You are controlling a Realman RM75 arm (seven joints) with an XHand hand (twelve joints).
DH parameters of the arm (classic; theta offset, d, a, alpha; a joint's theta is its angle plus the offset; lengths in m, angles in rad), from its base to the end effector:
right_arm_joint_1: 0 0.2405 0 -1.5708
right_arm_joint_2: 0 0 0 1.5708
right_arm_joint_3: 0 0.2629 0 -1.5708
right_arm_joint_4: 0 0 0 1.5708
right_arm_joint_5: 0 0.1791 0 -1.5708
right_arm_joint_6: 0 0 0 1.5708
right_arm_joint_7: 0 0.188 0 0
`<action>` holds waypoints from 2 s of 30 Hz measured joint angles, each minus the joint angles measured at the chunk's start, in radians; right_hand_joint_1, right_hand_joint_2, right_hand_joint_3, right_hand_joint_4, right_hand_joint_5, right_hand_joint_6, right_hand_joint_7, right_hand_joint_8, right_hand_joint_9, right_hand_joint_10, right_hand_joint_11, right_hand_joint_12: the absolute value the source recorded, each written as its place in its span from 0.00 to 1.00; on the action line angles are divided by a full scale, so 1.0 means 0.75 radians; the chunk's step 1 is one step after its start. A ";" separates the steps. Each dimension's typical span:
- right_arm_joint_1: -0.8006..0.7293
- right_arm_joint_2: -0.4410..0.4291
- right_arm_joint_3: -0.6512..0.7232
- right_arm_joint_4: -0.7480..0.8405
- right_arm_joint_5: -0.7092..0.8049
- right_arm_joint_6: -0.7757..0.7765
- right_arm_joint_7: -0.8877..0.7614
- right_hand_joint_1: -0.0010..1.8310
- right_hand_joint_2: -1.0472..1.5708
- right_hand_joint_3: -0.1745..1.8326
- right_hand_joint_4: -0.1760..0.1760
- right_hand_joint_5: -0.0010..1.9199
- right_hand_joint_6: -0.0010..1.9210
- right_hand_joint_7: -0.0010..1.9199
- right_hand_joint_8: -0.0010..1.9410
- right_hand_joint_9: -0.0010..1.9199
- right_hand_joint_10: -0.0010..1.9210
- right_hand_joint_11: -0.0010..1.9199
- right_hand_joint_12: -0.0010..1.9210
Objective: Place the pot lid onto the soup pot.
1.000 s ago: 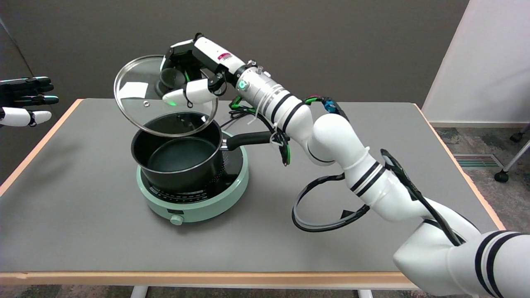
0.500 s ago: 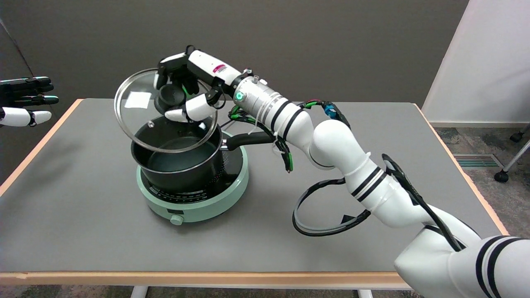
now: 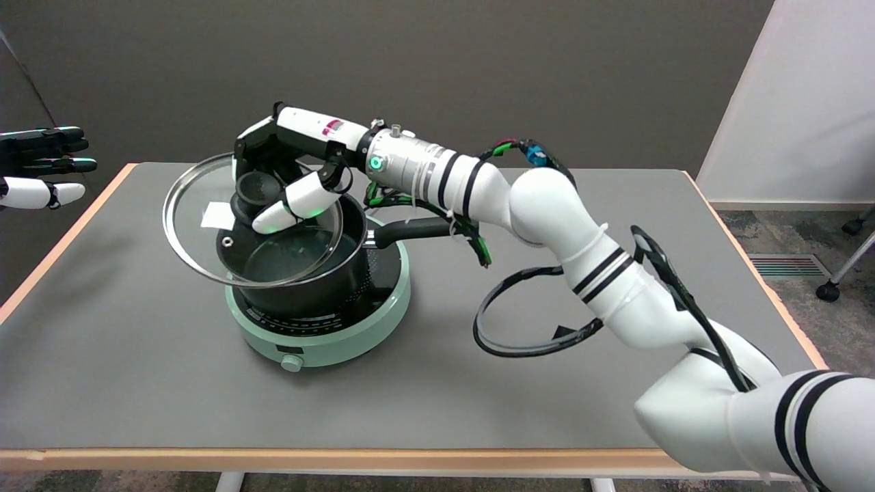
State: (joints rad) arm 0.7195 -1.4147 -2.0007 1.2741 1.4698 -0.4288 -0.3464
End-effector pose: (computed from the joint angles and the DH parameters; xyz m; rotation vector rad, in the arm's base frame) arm -0.1236 -0.4671 0.0917 2.2479 -0.6926 0.4184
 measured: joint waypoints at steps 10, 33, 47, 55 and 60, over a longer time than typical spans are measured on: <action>0.113 -0.009 0.023 -0.078 -0.092 -0.206 0.114 0.74 0.72 0.43 0.60 0.37 0.54 0.44 0.73 0.40 0.99 0.34 1.00; 0.391 -0.051 0.013 -0.309 -0.236 -0.459 0.236 0.74 0.72 0.44 0.62 0.37 0.55 0.44 0.74 0.40 0.99 0.33 1.00; 0.477 -0.090 0.006 -0.456 -0.272 -0.503 0.250 0.74 0.73 0.44 0.63 0.37 0.55 0.44 0.75 0.40 1.00 0.33 1.00; 0.518 -0.105 0.005 -0.537 -0.290 -0.519 0.251 0.74 0.73 0.44 0.64 0.37 0.56 0.44 0.75 0.40 1.00 0.33 1.00; 0.542 -0.113 0.003 -0.580 -0.304 -0.526 0.252 0.74 0.73 0.44 0.65 0.36 0.56 0.44 0.75 0.40 1.00 0.33 1.00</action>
State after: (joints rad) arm 1.1261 -1.4993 -1.9982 0.8390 1.2421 -0.8230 -0.1570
